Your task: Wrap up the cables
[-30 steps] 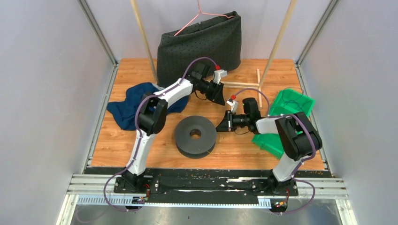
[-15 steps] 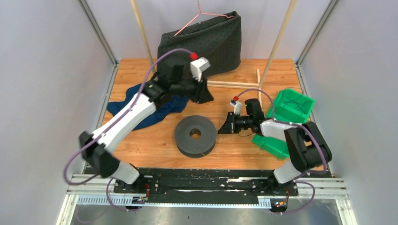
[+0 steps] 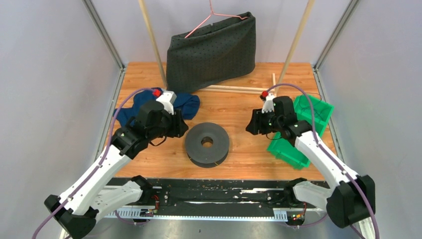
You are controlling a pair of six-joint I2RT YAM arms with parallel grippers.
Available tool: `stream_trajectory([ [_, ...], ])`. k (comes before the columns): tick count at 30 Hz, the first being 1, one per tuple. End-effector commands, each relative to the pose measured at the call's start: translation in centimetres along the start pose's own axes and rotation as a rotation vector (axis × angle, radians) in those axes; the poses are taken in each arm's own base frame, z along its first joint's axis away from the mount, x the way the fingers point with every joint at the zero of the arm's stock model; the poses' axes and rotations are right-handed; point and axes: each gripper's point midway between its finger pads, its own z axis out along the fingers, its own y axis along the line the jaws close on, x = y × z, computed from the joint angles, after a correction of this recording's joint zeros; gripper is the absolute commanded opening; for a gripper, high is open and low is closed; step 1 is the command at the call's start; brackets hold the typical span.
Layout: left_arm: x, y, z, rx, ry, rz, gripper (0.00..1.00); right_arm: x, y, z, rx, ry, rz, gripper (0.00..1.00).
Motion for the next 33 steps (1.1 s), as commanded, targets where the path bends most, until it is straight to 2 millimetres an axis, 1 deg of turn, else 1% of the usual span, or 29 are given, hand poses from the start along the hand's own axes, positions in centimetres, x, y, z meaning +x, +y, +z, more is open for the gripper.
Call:
stream_trajectory([
  [1,-1.0,2.0,-0.5,-0.116,-0.061,-0.035,0.5,-1.5,-2.2,-3.2,0.181,-0.036,-0.037,0.53],
  [3,-1.6,2.4,-0.8,-0.144,-0.078,-0.03,0.5,-2.6,-2.4,-4.2,0.216,-0.07,-0.038,0.54],
  [6,-2.3,2.4,-0.9,-0.151,-0.093,-0.021,0.5,-3.7,-2.7,-5.6,0.263,-0.107,-0.038,0.54],
  [9,-1.9,2.6,-0.8,-0.161,-0.07,-0.015,0.5,-4.2,-2.9,-6.8,0.301,-0.141,-0.039,0.56],
  [12,-0.8,2.9,-0.8,-0.168,-0.036,-0.017,0.5,-4.2,-3.3,-7.7,0.338,-0.164,-0.035,0.59],
  [14,0.7,3.0,-1.2,-0.158,0.004,-0.023,0.5,-3.9,-3.6,-8.1,0.355,-0.174,-0.032,0.61],
  [18,6.1,4.5,-2.0,-0.185,0.105,-0.089,0.5,-3.4,-3.7,-8.4,0.363,-0.184,-0.018,0.62],
  [19,7.3,4.7,-2.1,-0.181,0.121,-0.121,0.49,-3.2,-3.7,-8.3,0.363,-0.182,-0.01,0.62],
  [23,12.5,3.7,-1.7,-0.09,0.223,-0.227,0.48,-2.8,-3.7,-7.7,0.353,-0.167,0.025,0.62],
  [25,14.6,3.7,-1.7,-0.091,0.269,-0.252,0.47,-2.8,-3.6,-7.3,0.344,-0.164,0.037,0.62],
  [26,15.1,3.8,-1.6,-0.099,0.272,-0.255,0.47,-2.9,-3.6,-7.1,0.343,-0.162,0.043,0.63],
  [27,15.5,4.1,-1.5,-0.112,0.27,-0.258,0.48,-3.0,-3.7,-7.1,0.346,-0.164,0.047,0.63],
  [28,15.2,4.6,-1.4,-0.138,0.243,-0.261,0.48,-3.2,-3.8,-7.1,0.353,-0.167,0.053,0.63],
  [31,13.1,5.1,-1.4,-0.179,0.158,-0.261,0.5,-3.8,-4.4,-7.5,0.402,-0.183,0.065,0.64],
  [33,11.3,4.9,-1.4,-0.186,0.105,-0.269,0.51,-4.5,-5.2,-8.5,0.467,-0.216,0.074,0.66],
])
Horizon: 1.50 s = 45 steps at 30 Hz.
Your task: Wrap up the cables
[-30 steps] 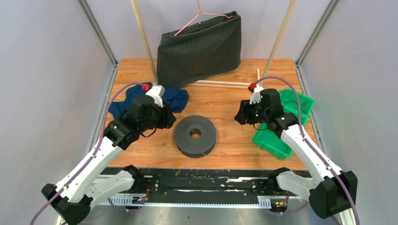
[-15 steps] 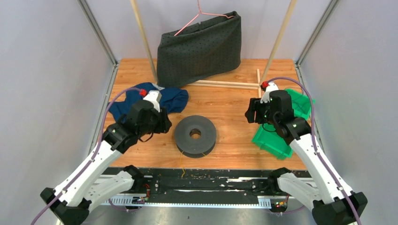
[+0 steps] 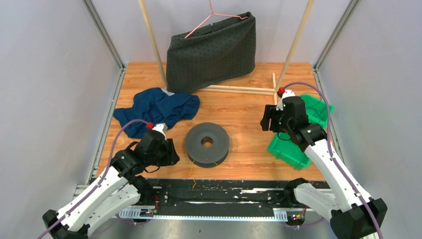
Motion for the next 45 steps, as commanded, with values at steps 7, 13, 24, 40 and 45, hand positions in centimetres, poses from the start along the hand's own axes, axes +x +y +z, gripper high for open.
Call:
stream_trajectory([
  [7,-8.1,-2.6,-1.9,-0.045,-0.219,-0.053,0.54,-4.7,-5.1,-3.9,0.307,-0.206,0.049,0.84],
  [13,-12.0,-2.3,-3.3,-0.206,-0.252,-0.005,0.54,-6.4,-7.0,-6.0,0.422,-0.262,0.006,0.91],
  [24,-17.0,-3.1,-5.7,-0.247,-0.402,0.088,0.54,-5.9,-6.4,-5.1,0.385,-0.196,-0.073,0.93],
  [40,-25.9,-9.1,-10.5,-0.212,-0.501,0.165,0.64,-8.3,-5.6,-4.4,0.364,-0.231,-0.061,0.93],
  [45,-26.1,-9.1,-9.4,-0.24,-0.484,0.157,0.63,-8.5,-5.6,-4.4,0.366,-0.237,-0.058,0.93],
])
